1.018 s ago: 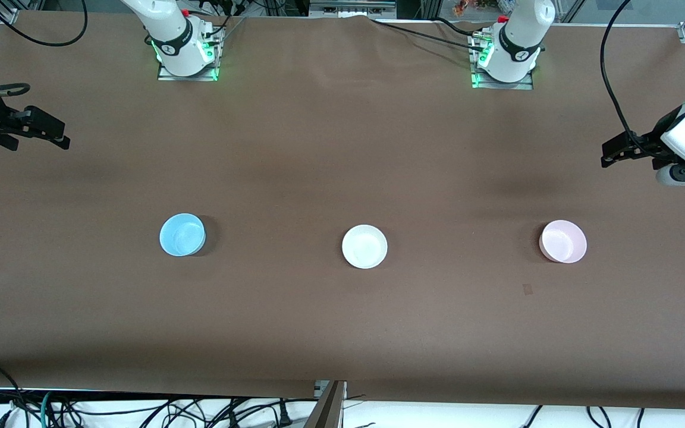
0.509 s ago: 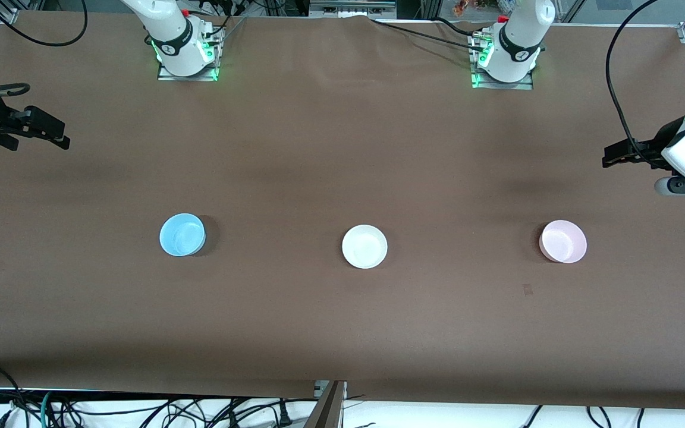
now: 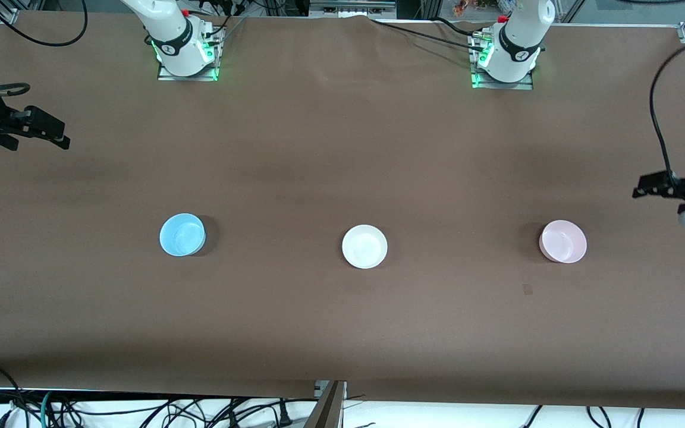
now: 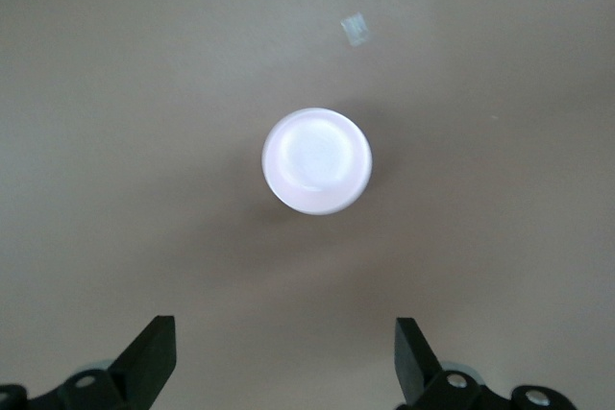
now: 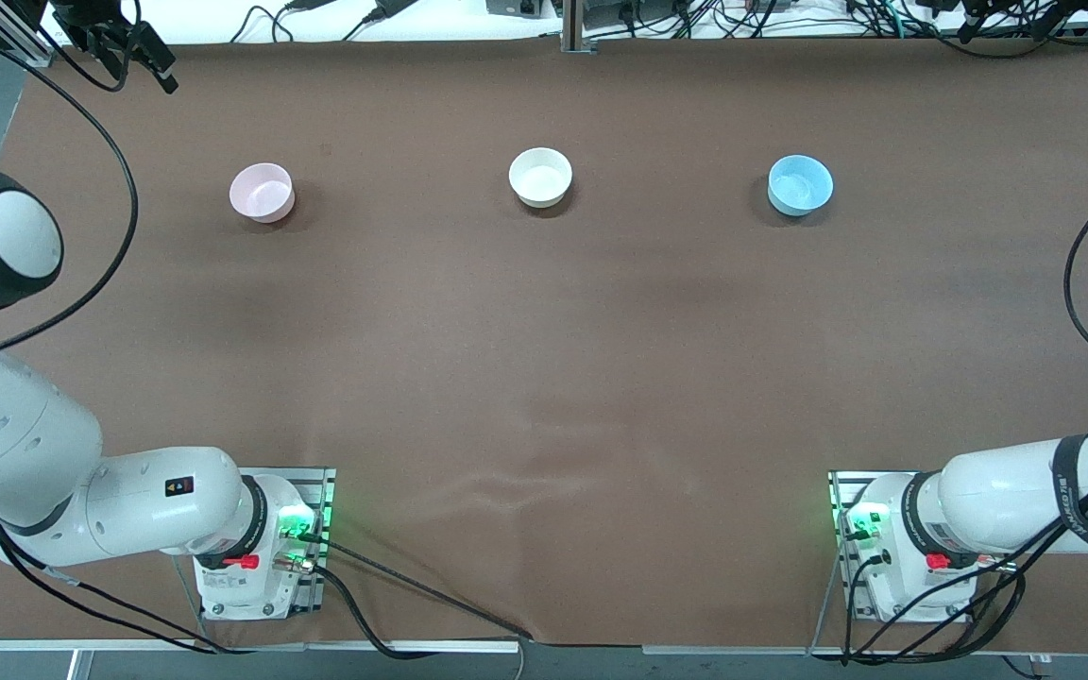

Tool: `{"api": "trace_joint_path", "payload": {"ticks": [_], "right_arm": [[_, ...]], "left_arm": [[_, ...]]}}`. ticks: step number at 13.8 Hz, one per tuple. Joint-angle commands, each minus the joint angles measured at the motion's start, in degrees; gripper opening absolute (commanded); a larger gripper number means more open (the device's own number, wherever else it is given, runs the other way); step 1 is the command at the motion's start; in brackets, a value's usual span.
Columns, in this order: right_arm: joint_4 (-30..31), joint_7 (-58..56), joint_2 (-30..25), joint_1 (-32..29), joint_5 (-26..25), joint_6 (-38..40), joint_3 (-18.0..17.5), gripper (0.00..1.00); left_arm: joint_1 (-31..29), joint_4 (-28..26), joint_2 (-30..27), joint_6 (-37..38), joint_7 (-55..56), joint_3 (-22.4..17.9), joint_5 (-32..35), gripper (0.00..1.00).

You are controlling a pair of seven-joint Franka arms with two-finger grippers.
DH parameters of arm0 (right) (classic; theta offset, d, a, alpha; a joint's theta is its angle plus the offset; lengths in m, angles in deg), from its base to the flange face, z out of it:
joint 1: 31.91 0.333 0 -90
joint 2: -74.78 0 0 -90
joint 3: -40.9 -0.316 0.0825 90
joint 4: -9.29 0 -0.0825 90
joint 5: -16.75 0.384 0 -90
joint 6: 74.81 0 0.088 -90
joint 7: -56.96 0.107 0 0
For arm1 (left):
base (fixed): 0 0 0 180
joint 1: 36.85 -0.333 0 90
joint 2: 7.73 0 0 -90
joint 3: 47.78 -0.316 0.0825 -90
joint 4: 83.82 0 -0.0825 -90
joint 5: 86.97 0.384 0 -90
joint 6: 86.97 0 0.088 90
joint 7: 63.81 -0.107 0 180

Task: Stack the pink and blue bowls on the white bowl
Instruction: 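Reach the left gripper down to the pale pink bowl and grasp its rim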

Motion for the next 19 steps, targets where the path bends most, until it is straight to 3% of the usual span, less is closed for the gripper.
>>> {"api": "trace_joint_path", "payload": {"ticks": [1, 5, 10, 16, 17, 19], "right_arm": [[-1.0, -0.1, 0.4, 0.0, 0.9, 0.4, 0.0, 1.00], [-1.0, -0.1, 0.5, 0.0, 0.9, 0.4, 0.0, 1.00], [-1.0, 0.6, 0.5, -0.1, 0.9, 0.2, 0.0, 1.00], [-1.0, 0.6, 1.2, 0.2, 0.8, 0.2, -0.2, 1.00], [-1.0, 0.7, 1.3, 0.2, 0.9, 0.2, -0.2, 1.00], [-1.0, 0.7, 1.4, 0.1, 0.9, 0.2, -0.2, 1.00]], "left_arm": [[-0.7, 3.0, 4.4, -6.3, -9.0, 0.2, -1.2, 1.00], [-1.6, 2.7, 13.3, -19.5, -15.1, 0.2, -0.1, 1.00], [-0.9, 2.4, 20.4, -21.1, -16.8, 0.3, -0.1, 1.00], [-0.5, -0.6, 23.9, -20.9, -16.9, 0.8, -0.2, 1.00], [-0.5, -0.7, 24.5, -20.9, -17.0, 0.9, -0.3, 0.82], [-0.5, -1.2, 25.4, -20.5, -17.0, 0.9, -0.5, 0.34]]}}
